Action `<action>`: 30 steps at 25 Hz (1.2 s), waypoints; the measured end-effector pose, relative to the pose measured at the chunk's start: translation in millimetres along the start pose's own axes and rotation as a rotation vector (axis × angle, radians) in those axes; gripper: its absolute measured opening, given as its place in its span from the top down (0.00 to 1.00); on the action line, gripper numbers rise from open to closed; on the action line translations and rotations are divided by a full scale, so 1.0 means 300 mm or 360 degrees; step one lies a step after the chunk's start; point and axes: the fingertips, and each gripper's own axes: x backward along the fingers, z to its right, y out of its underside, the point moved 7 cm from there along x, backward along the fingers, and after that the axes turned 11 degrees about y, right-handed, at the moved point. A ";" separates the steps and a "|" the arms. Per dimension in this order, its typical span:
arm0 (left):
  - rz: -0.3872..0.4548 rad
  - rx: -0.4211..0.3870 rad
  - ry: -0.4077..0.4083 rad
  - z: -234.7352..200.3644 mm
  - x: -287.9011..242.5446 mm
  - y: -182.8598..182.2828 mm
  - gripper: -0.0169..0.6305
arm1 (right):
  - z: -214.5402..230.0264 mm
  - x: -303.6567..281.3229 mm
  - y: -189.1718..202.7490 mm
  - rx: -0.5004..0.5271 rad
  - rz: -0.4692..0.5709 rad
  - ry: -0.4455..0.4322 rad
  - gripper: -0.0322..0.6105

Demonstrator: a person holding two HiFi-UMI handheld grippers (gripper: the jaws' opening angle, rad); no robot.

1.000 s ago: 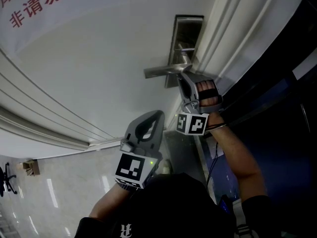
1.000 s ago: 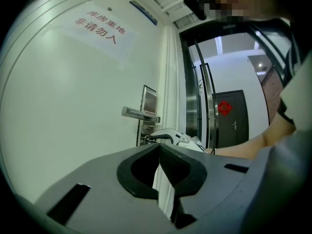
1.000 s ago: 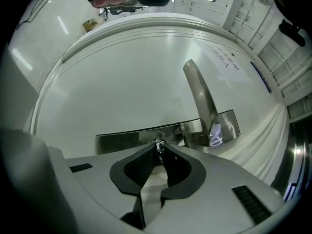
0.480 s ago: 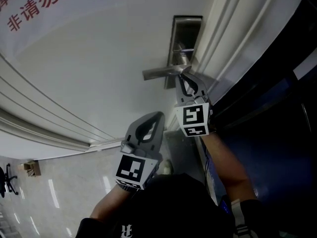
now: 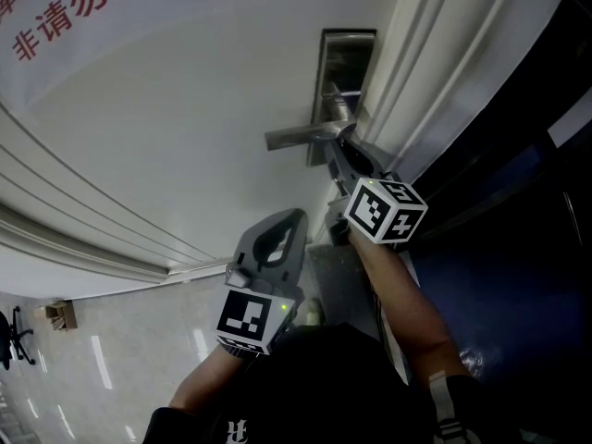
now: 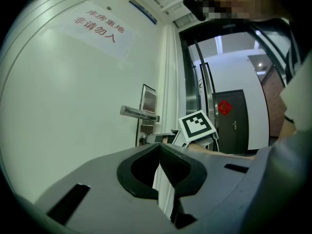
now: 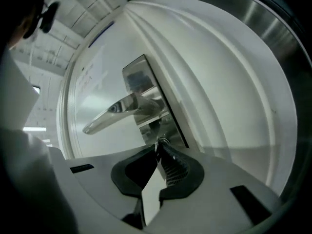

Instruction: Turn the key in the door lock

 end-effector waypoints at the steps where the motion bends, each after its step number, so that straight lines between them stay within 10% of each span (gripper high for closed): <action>1: 0.0000 0.0000 -0.0001 0.001 0.001 0.000 0.96 | 0.004 0.000 0.002 -0.0108 -0.0012 -0.0020 0.91; 10: -0.0010 0.0013 -0.0010 0.002 0.007 0.001 0.96 | 0.034 -0.008 0.011 -0.0815 -0.0057 -0.0170 0.91; 30: -0.0013 0.0013 -0.0007 -0.004 0.019 0.002 0.96 | 0.065 -0.031 0.080 -0.1785 -0.0118 -0.0518 0.87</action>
